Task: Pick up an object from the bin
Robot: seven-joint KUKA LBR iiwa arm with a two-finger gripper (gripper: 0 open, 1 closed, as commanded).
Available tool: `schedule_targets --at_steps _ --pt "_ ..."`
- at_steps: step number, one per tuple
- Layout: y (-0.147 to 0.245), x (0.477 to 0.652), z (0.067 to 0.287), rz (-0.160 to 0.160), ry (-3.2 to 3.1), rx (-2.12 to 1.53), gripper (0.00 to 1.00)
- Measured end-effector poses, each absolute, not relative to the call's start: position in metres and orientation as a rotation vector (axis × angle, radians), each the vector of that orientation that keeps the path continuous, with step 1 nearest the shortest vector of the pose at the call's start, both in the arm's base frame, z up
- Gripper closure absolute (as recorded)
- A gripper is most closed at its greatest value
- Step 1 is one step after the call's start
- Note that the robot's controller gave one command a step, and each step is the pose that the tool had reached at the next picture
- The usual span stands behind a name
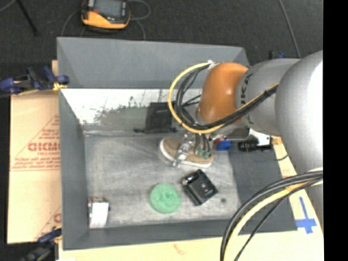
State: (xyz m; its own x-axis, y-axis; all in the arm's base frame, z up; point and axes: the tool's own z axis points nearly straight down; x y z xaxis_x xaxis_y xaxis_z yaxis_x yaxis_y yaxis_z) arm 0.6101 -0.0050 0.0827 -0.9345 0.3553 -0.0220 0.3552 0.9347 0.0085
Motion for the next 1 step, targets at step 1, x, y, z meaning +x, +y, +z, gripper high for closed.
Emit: schedule_targets --at_steps 1 --pt "-0.0056 0.6095 0.0956 0.003 3.076 0.563 1.00"
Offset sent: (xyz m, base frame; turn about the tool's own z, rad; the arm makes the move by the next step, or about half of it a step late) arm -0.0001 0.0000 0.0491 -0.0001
